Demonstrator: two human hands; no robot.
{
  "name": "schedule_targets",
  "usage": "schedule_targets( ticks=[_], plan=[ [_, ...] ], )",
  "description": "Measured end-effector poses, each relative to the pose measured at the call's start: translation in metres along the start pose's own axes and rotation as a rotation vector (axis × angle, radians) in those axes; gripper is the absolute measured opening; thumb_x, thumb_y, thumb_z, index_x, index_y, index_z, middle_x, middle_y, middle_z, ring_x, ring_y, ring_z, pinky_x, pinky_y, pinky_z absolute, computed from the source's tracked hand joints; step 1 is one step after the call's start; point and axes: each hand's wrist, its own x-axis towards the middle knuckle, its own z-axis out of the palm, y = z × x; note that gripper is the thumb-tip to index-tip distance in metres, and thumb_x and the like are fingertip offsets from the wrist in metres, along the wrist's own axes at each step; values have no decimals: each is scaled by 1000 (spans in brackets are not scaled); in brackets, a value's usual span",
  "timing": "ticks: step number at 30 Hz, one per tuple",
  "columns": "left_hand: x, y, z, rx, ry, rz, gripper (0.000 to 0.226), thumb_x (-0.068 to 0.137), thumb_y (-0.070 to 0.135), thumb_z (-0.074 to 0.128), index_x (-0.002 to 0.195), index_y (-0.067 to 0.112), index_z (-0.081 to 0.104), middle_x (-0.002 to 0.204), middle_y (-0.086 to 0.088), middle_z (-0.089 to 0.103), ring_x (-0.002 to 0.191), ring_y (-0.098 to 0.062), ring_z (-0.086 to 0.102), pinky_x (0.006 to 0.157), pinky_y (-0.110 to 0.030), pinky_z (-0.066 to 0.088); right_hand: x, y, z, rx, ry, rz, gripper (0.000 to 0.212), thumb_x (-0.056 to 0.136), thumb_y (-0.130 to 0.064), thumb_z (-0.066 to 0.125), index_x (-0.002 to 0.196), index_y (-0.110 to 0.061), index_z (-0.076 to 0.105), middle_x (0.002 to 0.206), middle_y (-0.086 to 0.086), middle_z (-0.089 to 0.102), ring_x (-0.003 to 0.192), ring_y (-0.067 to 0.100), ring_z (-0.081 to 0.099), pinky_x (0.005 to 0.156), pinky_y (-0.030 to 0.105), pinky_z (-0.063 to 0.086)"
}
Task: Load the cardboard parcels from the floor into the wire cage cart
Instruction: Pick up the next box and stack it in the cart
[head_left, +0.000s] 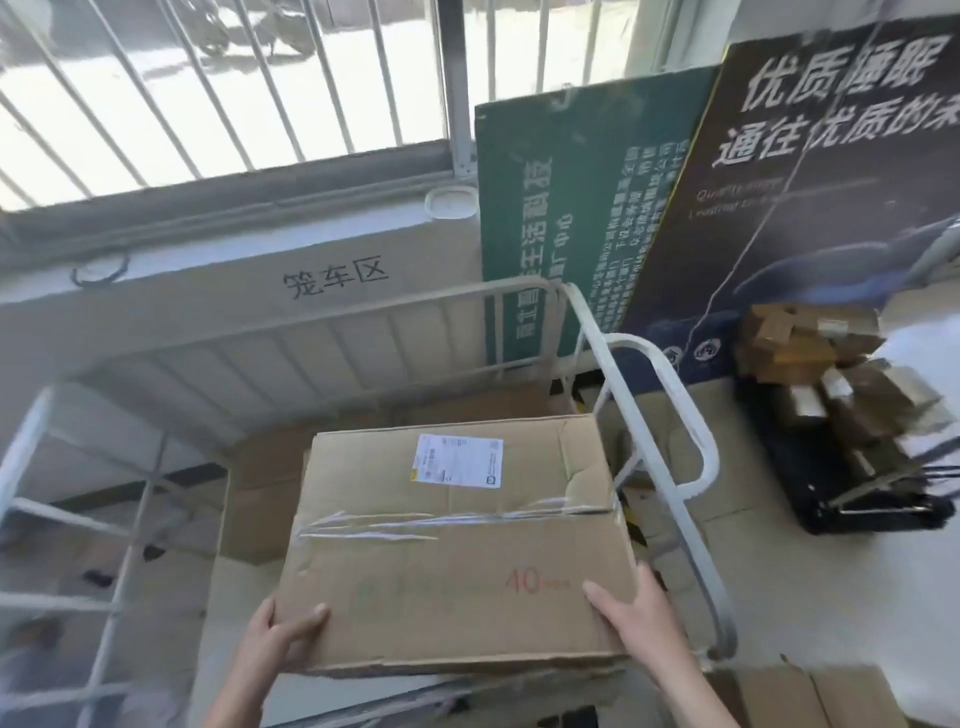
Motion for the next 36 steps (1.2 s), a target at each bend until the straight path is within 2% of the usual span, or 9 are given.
schedule_targets(
  ticks=[4,12,17,22,24,27,31,34,36],
  plan=[
    [38,-18,8,64,-5,-106,47,71,8,87,110,4,60,106,-15,65,88,-24,59,79,-36,43,36,6,26,-63,-19,98,57,81,-37,80,127,-21,50,115,-2,66,102,18,61,84,35,47],
    [151,-27,74,56,-39,-192,28,82,7,76,107,7,64,97,-7,74,74,-10,67,52,-22,48,199,7,45,-172,-32,167,41,77,-38,83,107,-23,59,104,-2,69,102,24,65,91,45,52],
    [265,-1,137,38,-53,-144,40,85,14,74,120,11,55,109,-7,67,91,-21,65,65,-31,49,334,-26,55,-173,-28,101,39,84,-31,78,114,-16,59,113,3,68,108,28,63,94,46,50],
    [364,31,192,44,-110,-16,30,85,17,73,110,22,57,108,5,67,81,-2,69,56,-17,49,437,-61,62,-277,123,-30,51,88,-40,72,129,-16,54,127,6,64,116,31,60,82,35,45],
    [389,33,212,106,-140,22,43,84,13,72,122,22,53,119,1,66,95,-6,67,65,-16,49,463,-59,69,-393,172,-79,57,92,-39,67,139,-16,46,137,8,58,122,33,56,85,38,46],
    [405,28,236,313,-119,100,87,83,24,73,154,19,24,150,-6,42,133,-25,47,106,-38,43,481,-47,81,-526,186,-102,74,95,-38,60,155,-15,23,157,12,34,138,37,42,103,50,45],
    [394,11,246,863,50,338,78,96,54,50,159,26,14,166,-17,2,152,-35,2,122,-51,8,468,-25,96,-878,174,-367,78,98,-53,46,160,-27,6,167,11,-1,152,39,4,121,59,10],
    [390,-2,253,1105,-22,576,70,100,58,35,159,28,12,166,-12,-4,152,-33,-10,119,-50,-4,460,-10,109,-1166,-21,-428,87,88,-82,22,153,-43,-20,162,9,-28,146,41,-25,105,55,-32],
    [398,-6,259,1175,-90,539,68,100,57,31,159,29,10,166,-11,-5,152,-34,-11,119,-50,-5,468,-6,111,-1191,-76,-395,82,89,-80,19,152,-43,-18,161,6,-31,144,41,-30,106,56,-32]
  ],
)
